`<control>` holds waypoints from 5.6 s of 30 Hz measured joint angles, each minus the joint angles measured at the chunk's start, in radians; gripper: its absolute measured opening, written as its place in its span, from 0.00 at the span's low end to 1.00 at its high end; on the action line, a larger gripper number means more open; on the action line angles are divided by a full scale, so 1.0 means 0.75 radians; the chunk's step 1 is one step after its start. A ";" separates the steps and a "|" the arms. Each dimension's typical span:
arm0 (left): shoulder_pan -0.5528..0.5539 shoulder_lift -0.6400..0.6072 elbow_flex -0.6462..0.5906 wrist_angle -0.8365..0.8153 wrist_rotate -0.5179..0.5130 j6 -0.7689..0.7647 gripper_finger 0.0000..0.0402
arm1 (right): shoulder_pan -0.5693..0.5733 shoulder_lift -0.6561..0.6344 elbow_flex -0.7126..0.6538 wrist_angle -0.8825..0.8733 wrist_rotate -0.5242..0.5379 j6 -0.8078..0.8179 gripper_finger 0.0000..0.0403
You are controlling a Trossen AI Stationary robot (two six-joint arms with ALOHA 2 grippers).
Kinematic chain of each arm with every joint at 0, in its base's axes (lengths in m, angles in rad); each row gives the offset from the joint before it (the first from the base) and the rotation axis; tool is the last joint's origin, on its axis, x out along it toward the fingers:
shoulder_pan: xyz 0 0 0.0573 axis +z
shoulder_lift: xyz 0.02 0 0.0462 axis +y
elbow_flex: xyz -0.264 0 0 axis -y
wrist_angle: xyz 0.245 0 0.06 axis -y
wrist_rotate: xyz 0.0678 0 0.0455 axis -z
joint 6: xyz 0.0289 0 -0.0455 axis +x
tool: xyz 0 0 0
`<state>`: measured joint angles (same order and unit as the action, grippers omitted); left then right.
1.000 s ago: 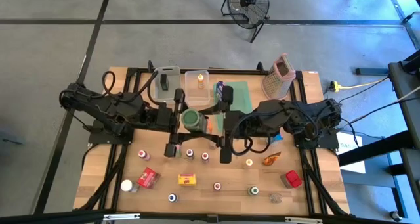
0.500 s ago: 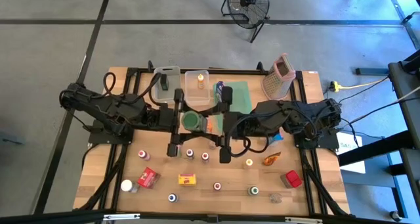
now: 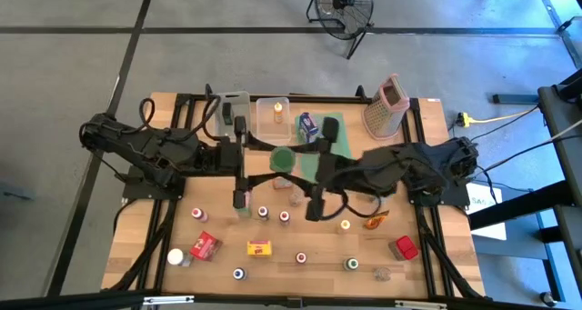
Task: Pick & Place Kitchen Items
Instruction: Put the green spice bottle into the gray bin
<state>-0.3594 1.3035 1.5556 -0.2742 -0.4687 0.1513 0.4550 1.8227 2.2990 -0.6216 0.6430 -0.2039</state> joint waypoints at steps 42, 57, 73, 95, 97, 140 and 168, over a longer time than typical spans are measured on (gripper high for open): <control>-0.229 -0.004 0.001 -0.450 -0.108 0.985 0.58 | -0.326 0.144 0.000 -0.566 -1.363 0.917 0.50; -0.189 -0.004 0.001 -0.626 0.164 0.907 0.58 | -0.330 0.218 0.000 -0.463 -1.446 0.951 0.50; -0.189 0.070 0.002 -0.555 0.245 0.999 0.59 | -0.326 0.265 -0.001 -0.429 -1.472 0.976 0.50; -0.149 0.094 0.002 -0.526 0.349 0.992 0.50 | -0.330 0.265 -0.001 -0.415 -1.447 0.964 0.50; -0.150 0.094 0.002 -0.536 0.343 0.968 0.52 | -0.330 0.265 -0.001 -0.417 -1.446 0.965 0.50; -0.181 0.079 0.002 -0.576 0.260 0.963 0.64 | -0.325 0.263 -0.001 -0.421 -1.466 0.951 0.50; -0.091 0.096 0.002 -0.579 0.465 0.943 0.65 | -0.326 0.262 -0.001 -0.392 -1.457 0.950 0.50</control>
<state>-0.4274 1.3753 1.5570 -0.7088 -0.1203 0.8584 0.2104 2.0193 2.2986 -0.9159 -0.4494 0.5083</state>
